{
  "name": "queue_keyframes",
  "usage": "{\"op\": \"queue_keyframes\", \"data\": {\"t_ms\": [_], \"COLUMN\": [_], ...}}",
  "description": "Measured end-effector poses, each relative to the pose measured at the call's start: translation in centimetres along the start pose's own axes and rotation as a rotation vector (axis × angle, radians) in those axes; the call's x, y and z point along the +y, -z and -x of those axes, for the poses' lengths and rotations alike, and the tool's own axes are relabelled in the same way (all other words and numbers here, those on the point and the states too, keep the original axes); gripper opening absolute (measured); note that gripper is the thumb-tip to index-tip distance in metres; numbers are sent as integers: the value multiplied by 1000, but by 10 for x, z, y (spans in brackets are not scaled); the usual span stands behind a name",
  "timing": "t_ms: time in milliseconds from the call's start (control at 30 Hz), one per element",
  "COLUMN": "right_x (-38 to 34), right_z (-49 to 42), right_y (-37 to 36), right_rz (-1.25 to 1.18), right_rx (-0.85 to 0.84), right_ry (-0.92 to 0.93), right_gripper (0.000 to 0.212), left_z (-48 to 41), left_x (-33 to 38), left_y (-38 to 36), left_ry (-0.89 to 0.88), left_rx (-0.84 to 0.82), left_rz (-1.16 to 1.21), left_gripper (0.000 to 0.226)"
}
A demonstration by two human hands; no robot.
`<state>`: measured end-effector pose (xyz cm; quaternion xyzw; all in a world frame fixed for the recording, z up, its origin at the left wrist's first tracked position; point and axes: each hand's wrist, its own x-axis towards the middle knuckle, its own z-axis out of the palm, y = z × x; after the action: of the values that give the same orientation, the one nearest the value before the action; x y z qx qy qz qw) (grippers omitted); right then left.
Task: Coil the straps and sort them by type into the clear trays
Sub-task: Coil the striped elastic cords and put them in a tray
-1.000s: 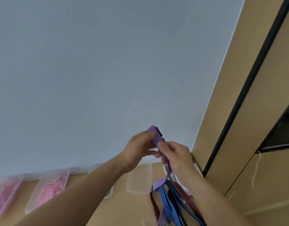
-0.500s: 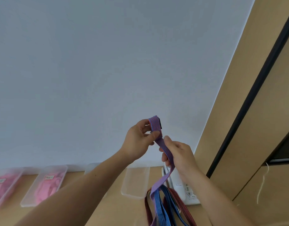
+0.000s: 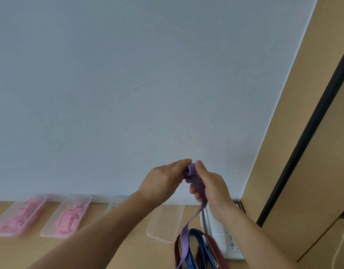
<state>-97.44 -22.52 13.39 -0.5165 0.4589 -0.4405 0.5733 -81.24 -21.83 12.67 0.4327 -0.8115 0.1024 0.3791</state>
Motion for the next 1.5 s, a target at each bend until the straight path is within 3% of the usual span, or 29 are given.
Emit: {"op": "queue_keyframes", "data": {"t_ms": [67, 233, 300, 367, 433, 533, 767, 833, 967, 1067, 1233, 1400, 1500], "right_x": [2, 5, 3, 0, 0, 2, 6, 7, 13, 16, 13, 8, 6], "right_z": [0, -1, -2, -2, -1, 3, 10, 11, 12, 14, 17, 21, 22], "right_y": [-1, -1, 1, 2, 0, -4, -8, -10, -12, -14, -15, -17, -17], "right_rz": [9, -21, -54, -67, -70, -16, 77, 93, 130, 112, 87, 70, 63], "right_rx": [-6, 27, 35, 29, 11, -15, 49, 76, 132, 136, 98, 92, 100], "right_ry": [-1, -22, -19, 12, 50, 81, 128, 131, 97, 82, 63, 59, 55], "right_gripper": [59, 50, 46, 42, 38, 36, 39, 41, 47, 48, 47, 48, 51], "left_z": [2, 10, 11, 7, 1, -2, -3, -2, -4, -4, 0, 9, 16], "left_x": [-3, -16, -15, -9, -6, 3, 9, 10, 9, 5, 0, 1, 3], "left_y": [0, -8, -10, -9, -8, -1, -1, -1, 1, 5, 12, 13, 11], "left_ry": [-18, -30, 246, 696, 966, 867, 865, 888, 850, 779, 667, 608, 419], "left_rx": [-72, -64, -109, -165, -211, -323, -191, -177, -96, -88, -91, -61, -92], "left_rz": [-20, 63, 320, 796, 1174, 1303, 1393, 1402, 1369, 1293, 977, 726, 466], "left_gripper": [38, 51, 62, 64, 57, 43, 54, 54, 27, 36, 18, 19, 23]}}
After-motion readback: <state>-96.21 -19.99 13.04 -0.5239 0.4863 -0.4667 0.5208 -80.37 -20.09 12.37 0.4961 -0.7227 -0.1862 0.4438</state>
